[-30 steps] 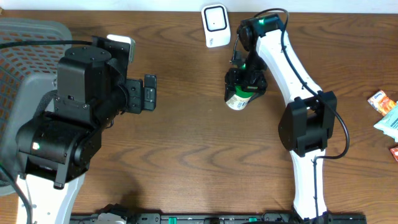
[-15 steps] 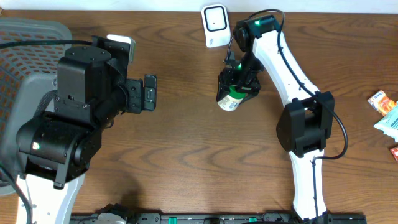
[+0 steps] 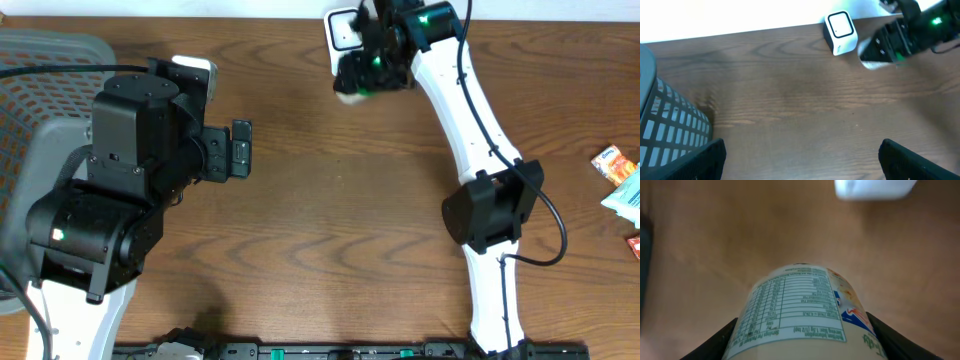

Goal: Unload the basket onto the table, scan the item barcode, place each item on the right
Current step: 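Carry the jar up and hold its label against the white scanner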

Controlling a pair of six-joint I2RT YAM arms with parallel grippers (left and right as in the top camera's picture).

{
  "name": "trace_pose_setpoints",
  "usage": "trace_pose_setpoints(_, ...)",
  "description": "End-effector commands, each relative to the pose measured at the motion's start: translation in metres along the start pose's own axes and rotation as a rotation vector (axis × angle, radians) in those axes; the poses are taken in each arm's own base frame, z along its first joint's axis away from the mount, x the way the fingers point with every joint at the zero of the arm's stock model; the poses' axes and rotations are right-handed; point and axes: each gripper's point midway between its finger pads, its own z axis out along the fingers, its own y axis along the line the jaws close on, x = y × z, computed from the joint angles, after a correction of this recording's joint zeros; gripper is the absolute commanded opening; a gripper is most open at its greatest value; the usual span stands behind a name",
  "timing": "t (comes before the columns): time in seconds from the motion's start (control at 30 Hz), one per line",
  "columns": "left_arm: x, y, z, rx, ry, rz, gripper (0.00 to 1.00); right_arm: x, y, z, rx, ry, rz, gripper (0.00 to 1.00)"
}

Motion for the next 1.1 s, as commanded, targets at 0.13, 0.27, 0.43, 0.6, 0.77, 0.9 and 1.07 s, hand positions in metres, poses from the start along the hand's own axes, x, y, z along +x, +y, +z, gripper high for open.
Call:
trace_pose_setpoints(0.13, 0.001, 0.004, 0.001, -0.016, 0.002, -0.008, 0.98, -0.040, -0.006, -0.012, 0.262, -0.206, -0.091, 0.57)
trace_pose_setpoints(0.27, 0.001, 0.004, 0.001, -0.016, 0.002, -0.008, 0.98, -0.064, -0.002, -0.013, 0.284, -0.310, -0.120, 0.53)
trace_pose_setpoints(0.43, 0.001, 0.004, 0.001, -0.016, 0.002, -0.008, 0.98, -0.091, -0.005, -0.004, 0.303, -0.432, -0.154, 0.52)
trace_pose_setpoints(0.6, 0.001, 0.004, 0.001, -0.016, 0.002, -0.008, 0.98, -0.107, -0.009, 0.017, 0.311, -0.532, -0.197, 0.54)
trace_pose_setpoints(0.77, 0.001, 0.004, 0.001, -0.016, 0.002, -0.008, 0.98, -0.126, -0.017, 0.020, 0.366, -0.657, -0.229, 0.56)
trace_pose_setpoints(0.9, 0.001, 0.004, 0.001, -0.016, 0.002, -0.008, 0.98, -0.137, -0.021, 0.018, 0.378, -0.732, -0.241, 0.60)
trace_pose_setpoints(1.07, 0.001, 0.004, 0.001, -0.016, 0.002, -0.008, 0.98, -0.145, -0.033, 0.027, 0.383, -0.780, -0.227, 0.65)
